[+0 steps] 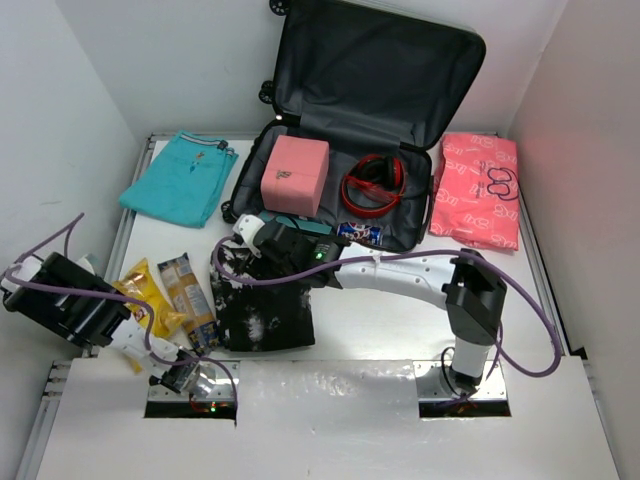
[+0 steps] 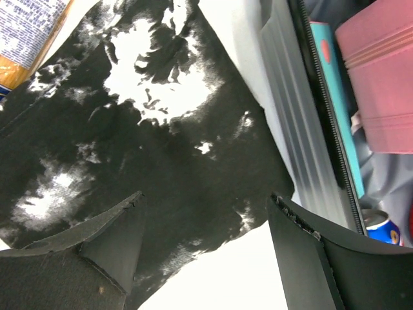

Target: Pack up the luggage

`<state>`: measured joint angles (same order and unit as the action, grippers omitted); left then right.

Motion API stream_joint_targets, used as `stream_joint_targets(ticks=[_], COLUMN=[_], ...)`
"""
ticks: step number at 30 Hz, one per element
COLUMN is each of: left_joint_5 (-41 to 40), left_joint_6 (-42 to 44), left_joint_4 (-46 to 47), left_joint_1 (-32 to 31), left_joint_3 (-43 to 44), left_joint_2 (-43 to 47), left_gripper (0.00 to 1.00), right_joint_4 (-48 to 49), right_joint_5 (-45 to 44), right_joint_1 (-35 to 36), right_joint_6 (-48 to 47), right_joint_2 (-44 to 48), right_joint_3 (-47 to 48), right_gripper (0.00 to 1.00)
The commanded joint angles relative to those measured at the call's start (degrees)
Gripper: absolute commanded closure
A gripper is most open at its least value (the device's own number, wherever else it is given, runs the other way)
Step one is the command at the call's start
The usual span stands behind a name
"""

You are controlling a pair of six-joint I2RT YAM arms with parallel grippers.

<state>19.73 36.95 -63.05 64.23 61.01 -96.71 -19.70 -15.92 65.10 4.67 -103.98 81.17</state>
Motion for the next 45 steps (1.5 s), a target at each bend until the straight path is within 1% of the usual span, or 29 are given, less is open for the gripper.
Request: stream_joint_targets(ticks=[1, 4, 8, 10, 12, 15, 16, 17, 18, 19, 20, 21, 23, 24, 25, 26, 27, 28, 29, 30, 32, 33, 35, 37, 38, 39, 40, 41, 45], left_joint_5=[3.38, 6.37, 14.44, 17.52, 18.5, 19.21, 19.38, 19.91, 20.17, 20.26, 19.31, 18.34, 15.01, 13.77, 11.41, 10.0, 8.42, 6.05, 5.42, 5.15, 3.32, 2.43, 2.07, 3.29, 3.13, 2.69, 1.47, 0.85, -0.21], left_joint_6=[3.04, 3.48, 5.23, 5.07, 3.93, 0.77, -2.12, -4.06, -6.34, -11.32, -13.72, -18.44, -22.78, -26.71, -28.41, -29.82, -32.09, -33.16, -34.13, -35.7, -36.42, -36.42, -38.42, -41.51, -41.95, -42.05, -41.87, -41.61, -40.29], left_joint_4=[-0.49, -2.78, -4.89, -5.33, -5.33, -4.81, -4.2, -3.06, -0.18, 1.68, 5.27, 6.96, 11.6, 13.02, 14.25, 15.31, 16.89, 17.16, 17.6, 17.87, 19.53, 20.06, 22.51, 25.85, 26.56, 26.83, 26.49, 26.48, 27.19], left_joint_1=[0.2, 0.02, -1.03, -2.52, -4.01, -9.54, -13.39, -15.34, -19.88, -22.54, -25.18, -31.55, -38.7, -46.13, -50.21, -54.08, -61.86, -66.12, -69.38, -75.42, -81.16, -86.06, -90.39, -92.17, -92.52, -92.88, -93.14, -93.58, -95.42], left_joint_3=[5.86, 9.99, 15.35, 19.39, 21.42, 26.51, 28.0, 31.15, 32.75, 34.59, 38.27, 40.13, 45.48, 46.81, 48.22, 50.84, 52.44, 54.37, 58.39, 60.34, 64.47, 65.54, 68.0, 69.84, 70.73, 71.95, 74.92, 75.74, 74.26], left_joint_2=[5.2, 8.54, 13.46, 15.48, 16.28, 17.16, 17.43, 17.6, 17.52, 17.34, 17.08, 16.73, 15.24, 14.54, 12.79, 11.64, 10.24, 6.74, 4.62, 2.6, -3.29, -6.88, -10.59, -15.86, -17.71, -21.56, -23.25, -24.74, -29.23], left_gripper=[1.0, 1.0, 1.0, 1.0, 1.0, 1.0, 1.0, 1.0, 1.0, 1.0, 1.0, 1.0, 1.0, 1.0, 1.0, 1.0, 1.0, 1.0, 1.0, 1.0, 1.0, 1.0, 1.0, 1.0, 1.0, 1.0, 1.0, 1.0, 1.0], right_joint_4=[1.16, 1.42, 1.25, 1.25, 1.25, -1.29, -2.78, -5.67, -6.91, -8.84, -9.56, -9.91, -10.35, -11.05, -13.23, -14.56, -16.05, -17.98, -18.35, -18.44, -18.62, -19.05, -19.67, -19.5, -19.58, -19.76, -19.85, -19.93, -20.2], right_joint_5=[-1.92, -2.36, -3.85, -5.6, -6.57, -7.89, -6.76, -5.53, -4.48, -1.6, -0.61, -0.08, -2.26, -3.58, -4.55, -5.86, -6.57, -7.27, -8.59, -9.21, -10.35, -10.27, -10.36, -9.83, -9.48, -9.39, -9.22, -9.21, -9.65], right_joint_1=[0.38, 0.38, 0.29, 0.29, 0.11, -1.63, -2.86, -6.27, -8.48, -10.76, -15.31, -17.36, -21.74, -23.34, -24.74, -27.98, -29.84, -31.42, -34.66, -36.08, -39.85, -41.18, -43.39, -43.48, -43.39, -43.48, -43.48, -43.39, -43.39], right_joint_6=[-1.77, -2.03, -1.51, -1.5, -1.59, -0.28, 0.86, 3.31, 4.64, 5.95, 7.62, 7.73, 6.59, 6.58, 6.58, 7.45, 8.16, 8.86, 9.83, 10.18, 11.15, 11.59, 12.03, 11.51, 11.59, 11.68, 11.94, 11.94, 11.07], right_joint_2=[2.29, 2.38, 2.91, 3.78, 4.4, 5.89, 6.33, 6.95, 8.52, 9.58, 10.63, 13.25, 16.08, 17.31, 19.15, 19.95, 20.66, 22.14, 23.2, 24.34, 27.77, 28.48, 30.5, 31.99, 32.35, 32.61, 32.88, 33.32, 33.41], right_joint_3=[0.13, 0.22, 0.83, 1.27, 1.63, 3.99, 6.18, 7.07, 7.69, 8.04, 7.87, 6.39, 4.36, 3.57, 2.69, 2.33, 1.9, 0.59, -0.65, -3.7, -6.71, -8.98, -11.02, -13.66, -14.62, -15.07, -15.25, -15.51, -16.13], right_gripper=[0.26, 0.26, 0.25, 0.25, 0.25, 0.24, 0.25, 0.24, 0.25, 0.24, 0.24, 0.24, 0.23, 0.23, 0.23, 0.23, 0.23, 0.23, 0.23, 0.23, 0.23, 0.23, 0.23, 0.23, 0.23, 0.23, 0.23, 0.23, 0.23])
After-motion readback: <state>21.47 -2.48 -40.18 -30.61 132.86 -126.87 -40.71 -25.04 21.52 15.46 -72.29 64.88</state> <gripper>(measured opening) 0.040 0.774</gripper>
